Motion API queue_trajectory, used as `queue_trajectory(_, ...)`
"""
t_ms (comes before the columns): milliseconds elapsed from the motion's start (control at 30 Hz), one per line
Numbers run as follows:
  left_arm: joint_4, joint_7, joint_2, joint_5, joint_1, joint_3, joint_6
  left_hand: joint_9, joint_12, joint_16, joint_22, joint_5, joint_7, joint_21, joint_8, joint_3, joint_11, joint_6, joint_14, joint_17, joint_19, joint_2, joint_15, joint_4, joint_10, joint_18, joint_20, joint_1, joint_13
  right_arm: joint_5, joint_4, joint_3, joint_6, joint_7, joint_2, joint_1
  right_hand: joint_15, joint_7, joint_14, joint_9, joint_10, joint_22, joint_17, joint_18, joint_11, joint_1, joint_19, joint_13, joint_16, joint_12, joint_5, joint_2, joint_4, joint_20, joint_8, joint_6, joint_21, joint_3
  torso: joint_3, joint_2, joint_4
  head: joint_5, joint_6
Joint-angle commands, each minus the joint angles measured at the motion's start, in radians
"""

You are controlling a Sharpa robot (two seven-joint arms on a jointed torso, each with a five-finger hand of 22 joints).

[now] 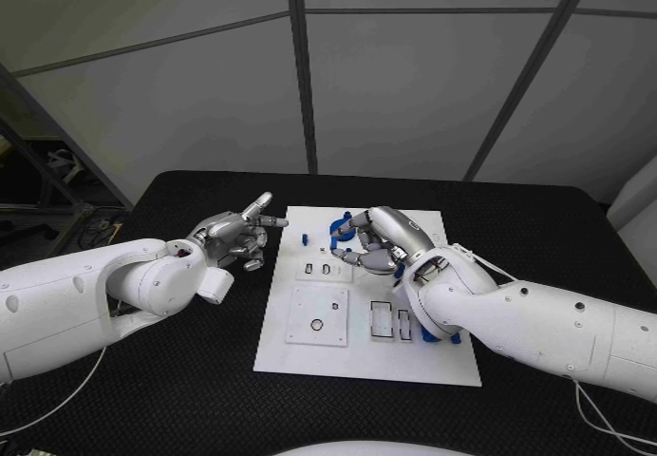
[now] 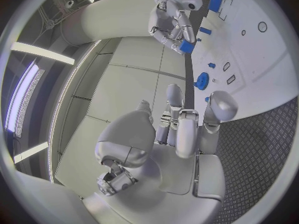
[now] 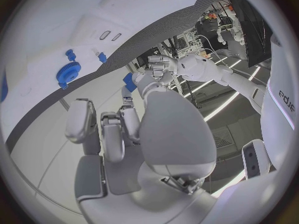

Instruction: Assemble the parts on the task board

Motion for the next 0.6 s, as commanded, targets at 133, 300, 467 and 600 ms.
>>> queue_trajectory(133,0.029,0.096,-0.010,0.074,0.012,0.002,-0.050,-0.004,-0.035,-0.075,-0.145,-0.005,0.016,-0.148,0.004,0.008,0.015,-0.037,-0.048,-0.107,-0.112,-0.020,0.016,-0.047,-0.068,0.100,0.017,0.057,-0.032,0.002,-0.044,0.001,0.068,0.012,0.026,-0.013,-0.005,-0.011,0.103,0.028,0.004,-0.001,0.252,-0.006,-0.004,0.000,0.003,0.000,-0.003,-0.008,0.005,0.010,0.000,-0.002,0.006,0.017,0.005,0.006,-0.0001,0.001,0.0007,0.003,-0.006)
queue_trajectory(300,0.043,0.106,-0.010,0.082,0.015,0.002,-0.053,-0.004,-0.035,-0.079,-0.155,-0.007,0.016,-0.158,0.008,0.008,0.016,-0.039,-0.052,-0.116,-0.117,-0.023,0.017,-0.052,-0.071,0.102,0.019,0.063,-0.034,-0.012,-0.069,0.000,0.090,0.008,0.039,-0.020,-0.005,-0.011,0.103,0.029,0.003,-0.001,0.251,-0.006,-0.004,0.000,0.002,-0.001,-0.004,-0.009,0.006,0.011,-0.001,-0.002,0.006,0.017,0.005,0.007,0.0014,0.001,-0.0020,0.005,-0.008)
queue_trajectory(467,0.047,0.106,-0.008,0.084,0.015,0.002,-0.056,-0.004,-0.035,-0.093,-0.179,-0.009,0.018,-0.181,0.017,0.005,0.018,-0.044,-0.066,-0.143,-0.132,-0.031,0.019,-0.060,-0.082,0.106,0.022,0.072,-0.038,-0.026,-0.086,0.000,0.106,-0.012,0.051,-0.026,-0.005,-0.010,0.102,0.029,0.002,-0.002,0.250,-0.006,-0.003,-0.001,0.001,-0.002,-0.005,-0.010,0.008,0.011,-0.002,-0.002,0.005,0.016,0.004,0.007,0.0028,0.000,-0.0023,0.004,-0.009)
queue_trajectory(600,0.049,0.106,-0.006,0.085,0.016,0.002,-0.057,-0.003,-0.035,-0.094,-0.179,-0.009,0.018,-0.181,0.018,0.004,0.018,-0.045,-0.067,-0.145,-0.131,-0.033,0.020,-0.062,-0.083,0.106,0.022,0.073,-0.038,-0.032,-0.098,0.000,0.123,-0.030,0.058,-0.028,-0.005,-0.010,0.102,0.029,0.001,-0.004,0.249,-0.006,-0.003,-0.002,-0.001,-0.002,-0.005,-0.011,0.008,0.011,-0.002,-0.002,0.005,0.016,0.003,0.007,0.0018,-0.001,-0.0008,0.003,-0.012)
